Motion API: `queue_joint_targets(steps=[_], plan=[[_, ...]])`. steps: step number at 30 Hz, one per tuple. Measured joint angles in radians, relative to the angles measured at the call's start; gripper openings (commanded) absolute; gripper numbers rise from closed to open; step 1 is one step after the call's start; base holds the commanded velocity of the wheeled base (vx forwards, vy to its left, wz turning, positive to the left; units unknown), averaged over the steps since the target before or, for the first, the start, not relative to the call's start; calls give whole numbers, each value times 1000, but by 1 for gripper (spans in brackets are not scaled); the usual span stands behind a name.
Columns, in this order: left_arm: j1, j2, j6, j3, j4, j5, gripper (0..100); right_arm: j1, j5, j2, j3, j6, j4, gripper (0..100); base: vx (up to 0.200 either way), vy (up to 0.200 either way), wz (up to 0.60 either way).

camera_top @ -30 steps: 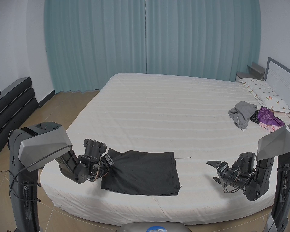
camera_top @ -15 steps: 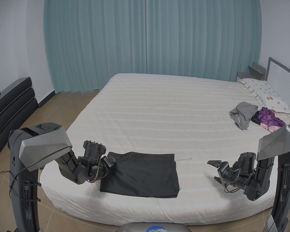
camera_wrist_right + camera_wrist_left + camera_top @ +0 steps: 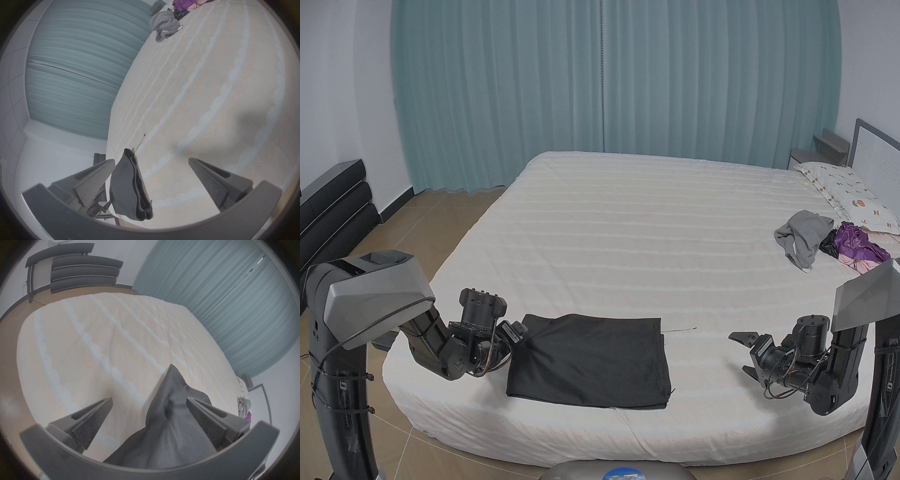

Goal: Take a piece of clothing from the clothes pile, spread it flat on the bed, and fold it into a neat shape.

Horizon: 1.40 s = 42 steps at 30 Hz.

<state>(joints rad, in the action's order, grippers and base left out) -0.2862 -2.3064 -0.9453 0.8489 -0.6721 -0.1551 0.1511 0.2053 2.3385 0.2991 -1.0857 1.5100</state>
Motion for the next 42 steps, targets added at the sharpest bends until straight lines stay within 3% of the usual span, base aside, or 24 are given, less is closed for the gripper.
queue_joint_targets(steps=[9,15,20,28,35,42], plan=[[31,137,1,-91,-3,-1,100,11,-12,-61,-29,46,0,100,0,0,0],[52,277,8,-144,-3,-4,100,19,-24,-211,-81,111,-6,100,0,0,0],[69,460,48,-206,3,-13,100,23,-52,-377,-144,222,-16,100,0,0,0],[83,798,202,-336,23,-71,100,20,-92,-717,-239,429,-96,100,0,0,0],[85,1054,307,-394,127,-127,100,16,-87,-1052,-258,560,-399,100,0,0,0],[86,1290,404,-410,262,-164,100,15,-66,-1392,-193,644,-861,100,0,0,0]])
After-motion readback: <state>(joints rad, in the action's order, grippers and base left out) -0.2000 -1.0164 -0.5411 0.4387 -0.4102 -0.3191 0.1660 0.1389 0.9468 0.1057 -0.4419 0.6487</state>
